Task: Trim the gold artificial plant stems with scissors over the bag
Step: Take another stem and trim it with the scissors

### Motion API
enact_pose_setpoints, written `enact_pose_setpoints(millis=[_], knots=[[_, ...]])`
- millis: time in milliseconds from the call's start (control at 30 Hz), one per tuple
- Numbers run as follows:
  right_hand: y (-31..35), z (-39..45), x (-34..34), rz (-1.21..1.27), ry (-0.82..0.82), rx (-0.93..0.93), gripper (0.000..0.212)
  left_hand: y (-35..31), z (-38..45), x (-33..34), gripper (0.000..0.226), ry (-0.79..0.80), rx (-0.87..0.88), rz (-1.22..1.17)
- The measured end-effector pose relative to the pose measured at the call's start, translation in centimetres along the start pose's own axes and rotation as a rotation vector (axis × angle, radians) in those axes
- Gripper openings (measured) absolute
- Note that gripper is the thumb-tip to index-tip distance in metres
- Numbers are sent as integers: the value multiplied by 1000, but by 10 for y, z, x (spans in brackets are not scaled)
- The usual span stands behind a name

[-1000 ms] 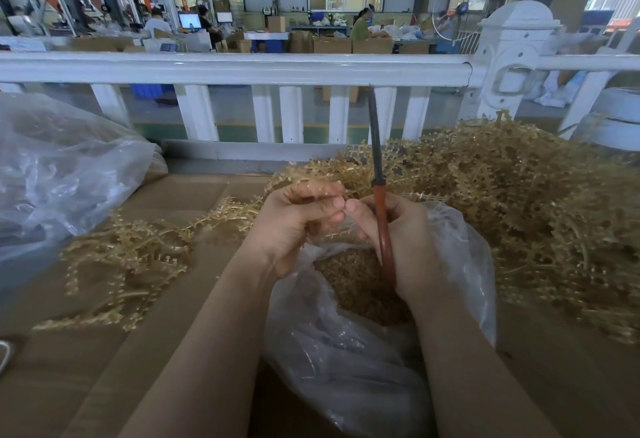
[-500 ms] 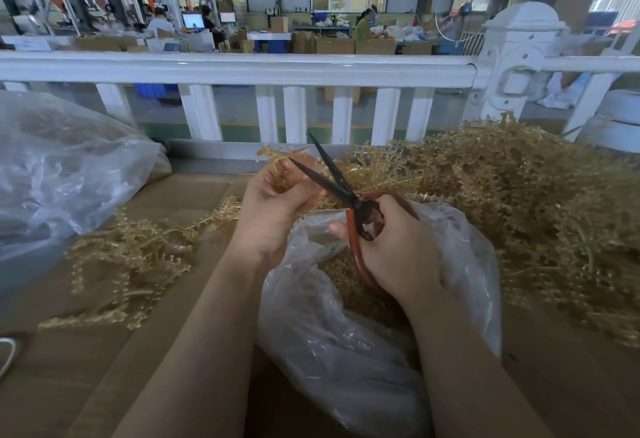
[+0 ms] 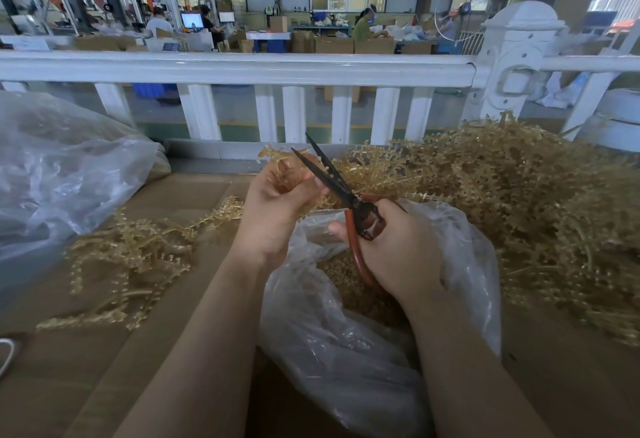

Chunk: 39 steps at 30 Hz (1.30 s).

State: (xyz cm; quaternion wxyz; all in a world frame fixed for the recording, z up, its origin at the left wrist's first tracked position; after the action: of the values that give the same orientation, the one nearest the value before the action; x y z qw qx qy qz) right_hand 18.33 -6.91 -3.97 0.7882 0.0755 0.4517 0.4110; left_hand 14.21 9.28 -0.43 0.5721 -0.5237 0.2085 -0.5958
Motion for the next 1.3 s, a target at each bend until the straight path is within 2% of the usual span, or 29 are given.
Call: enact_pose_setpoints(millis=[267, 433, 767, 967, 1067, 1233, 1300], knots=[[-4, 1, 2, -31, 13, 0, 47, -5, 0, -3, 10, 30, 14, -30], [-4, 0, 2, -44, 3, -10, 45, -7, 0, -4, 36, 54, -18, 50], [3, -1, -3, -39, -7, -42, 43, -8, 1, -12, 6, 68, -78, 47], [-1, 1, 0, -76, 29, -43, 47, -11, 3, -17, 6, 105, -107, 103], [1, 0, -2, -85, -14, -76, 43, -11, 2, -15, 17, 149, -115, 178], [3, -1, -4, -40, 0, -85, 41, -14, 2, -12, 6, 145, -131, 186], [2, -1, -4, -12, 12, -90, 47, -14, 2, -13, 6, 150, -139, 168]])
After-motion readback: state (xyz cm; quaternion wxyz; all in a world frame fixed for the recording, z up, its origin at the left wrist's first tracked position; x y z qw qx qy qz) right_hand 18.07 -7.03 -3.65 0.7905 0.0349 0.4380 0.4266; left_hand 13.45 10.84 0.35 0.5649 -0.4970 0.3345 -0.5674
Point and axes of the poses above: each hand's wrist, its own z-axis towards the middle knuckle, its own x-axis out of the palm, y = z × x, the point moved 1 cm from there along z, towards the middle knuckle, and after that the axes turned 7 degrees about -z, right-handed, at the moved point
